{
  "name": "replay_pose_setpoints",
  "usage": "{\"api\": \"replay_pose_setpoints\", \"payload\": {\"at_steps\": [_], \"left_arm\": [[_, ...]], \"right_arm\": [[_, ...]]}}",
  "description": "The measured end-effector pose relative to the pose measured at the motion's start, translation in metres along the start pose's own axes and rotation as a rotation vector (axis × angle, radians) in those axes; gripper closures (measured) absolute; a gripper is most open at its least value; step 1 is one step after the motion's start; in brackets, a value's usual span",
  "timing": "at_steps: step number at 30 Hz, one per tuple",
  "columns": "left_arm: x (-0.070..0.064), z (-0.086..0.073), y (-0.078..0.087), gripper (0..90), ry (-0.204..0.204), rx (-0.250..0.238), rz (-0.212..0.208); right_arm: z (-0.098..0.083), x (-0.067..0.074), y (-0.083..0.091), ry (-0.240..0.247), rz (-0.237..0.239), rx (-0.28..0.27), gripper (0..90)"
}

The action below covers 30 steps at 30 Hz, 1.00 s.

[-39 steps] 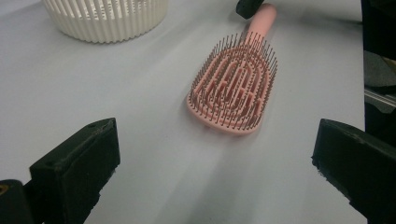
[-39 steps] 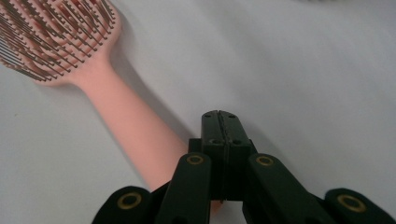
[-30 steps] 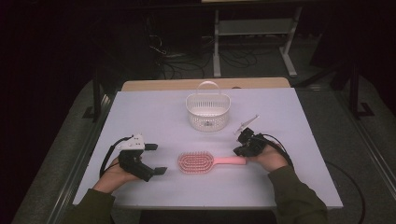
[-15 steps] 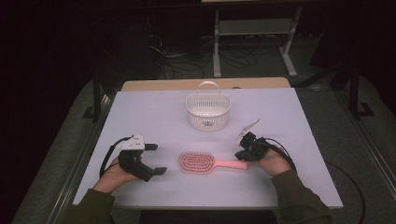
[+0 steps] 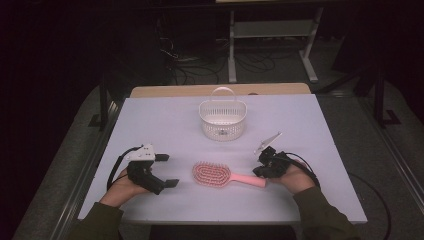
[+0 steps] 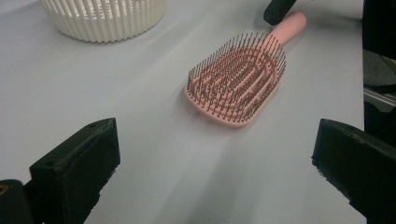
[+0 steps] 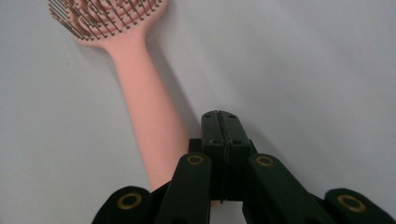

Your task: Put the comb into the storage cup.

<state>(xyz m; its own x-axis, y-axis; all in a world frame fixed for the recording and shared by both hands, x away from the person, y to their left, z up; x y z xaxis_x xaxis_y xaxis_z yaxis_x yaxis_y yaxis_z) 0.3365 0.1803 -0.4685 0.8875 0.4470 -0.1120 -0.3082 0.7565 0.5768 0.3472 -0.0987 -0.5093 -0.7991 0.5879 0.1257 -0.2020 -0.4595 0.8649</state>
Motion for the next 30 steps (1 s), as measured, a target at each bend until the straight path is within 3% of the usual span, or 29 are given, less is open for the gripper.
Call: {"api": "replay_pose_setpoints", "payload": {"at_steps": [30], "left_arm": [[-0.001,-0.001,-0.002,0.6,-0.003,0.011,-0.006]], "right_arm": [[-0.015,0.022,0.009,0.034,0.030,0.005,89.0]]}}
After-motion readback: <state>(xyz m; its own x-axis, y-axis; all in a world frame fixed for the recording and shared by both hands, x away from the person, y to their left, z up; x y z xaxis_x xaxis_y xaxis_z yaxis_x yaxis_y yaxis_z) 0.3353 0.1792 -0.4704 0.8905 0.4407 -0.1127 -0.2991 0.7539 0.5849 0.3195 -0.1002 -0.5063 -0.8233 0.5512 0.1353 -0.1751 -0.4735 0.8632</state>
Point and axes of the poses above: each handheld gripper's, and its own axes: y roughly backward along the jaws, z roughly out of its top, x roughly to its left, the point moved 10 cm from there along -y, roughly forward along the jaws, and after that the axes turned 1 degree about z, right-handed, at the moved point
